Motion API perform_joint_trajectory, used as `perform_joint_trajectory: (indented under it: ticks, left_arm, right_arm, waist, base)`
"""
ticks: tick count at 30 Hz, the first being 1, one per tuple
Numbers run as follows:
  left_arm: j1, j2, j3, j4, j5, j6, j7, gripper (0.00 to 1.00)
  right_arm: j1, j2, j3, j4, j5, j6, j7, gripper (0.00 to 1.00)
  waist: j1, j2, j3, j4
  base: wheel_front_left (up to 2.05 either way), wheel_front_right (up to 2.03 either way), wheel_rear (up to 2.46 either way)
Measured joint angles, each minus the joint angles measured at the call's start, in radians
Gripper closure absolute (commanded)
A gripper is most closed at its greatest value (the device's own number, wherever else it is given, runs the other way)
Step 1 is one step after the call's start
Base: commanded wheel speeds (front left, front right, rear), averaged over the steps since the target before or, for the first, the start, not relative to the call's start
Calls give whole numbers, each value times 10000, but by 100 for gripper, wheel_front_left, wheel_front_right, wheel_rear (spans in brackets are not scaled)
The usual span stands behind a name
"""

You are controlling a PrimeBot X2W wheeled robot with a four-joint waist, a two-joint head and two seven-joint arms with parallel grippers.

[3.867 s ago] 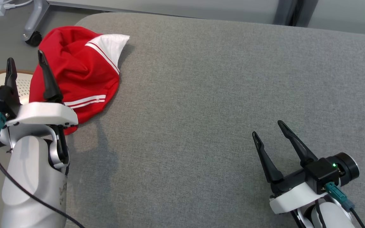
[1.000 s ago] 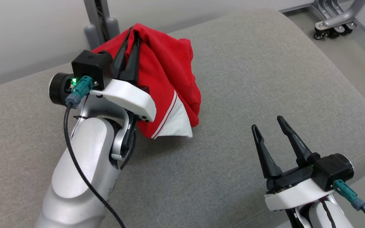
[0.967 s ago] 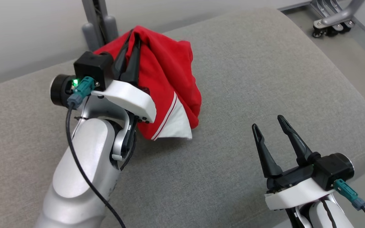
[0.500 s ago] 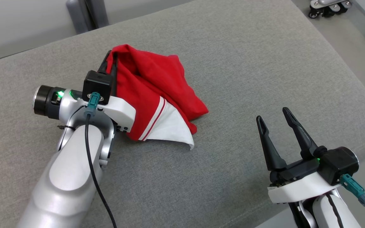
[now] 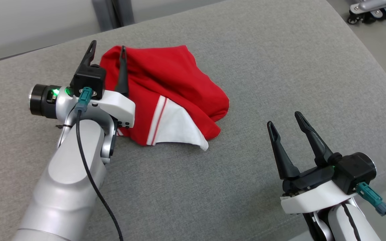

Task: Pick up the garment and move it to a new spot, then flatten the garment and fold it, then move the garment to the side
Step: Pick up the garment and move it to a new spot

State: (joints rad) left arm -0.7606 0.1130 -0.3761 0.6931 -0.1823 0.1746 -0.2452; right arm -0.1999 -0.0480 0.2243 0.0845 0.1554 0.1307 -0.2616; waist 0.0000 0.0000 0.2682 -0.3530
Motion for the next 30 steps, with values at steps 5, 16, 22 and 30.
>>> perform_joint_trajectory:
  ticks: [5,16,22,30]
  left_arm:
    - [581,-236,428,-422,-690,-209,-132,0]
    - [3880,-311,1873,-4148,-932,378,-167,0]
    - [5281,-412,2313,-5125,-834,499,-165,0]
    - [7038,-585,2539,-5787,-924,382,-167,0]
  right_arm:
    - [93,2,-13,6,-81,2,0,0]
    - [484,6,-48,67,-301,2,0,0]
    - [808,8,-21,186,-407,2,0,0]
    - [1244,8,-201,313,-500,2,0,0]
  waist:
    - [0,0,-299,294]
    - [0,0,-1087,1557]
    - [0,0,-1460,2317]
    - [0,0,-2309,3233]
  base:
    - [0,0,0]
    - [0,0,0]
    - [0,0,0]
    - [0,0,0]
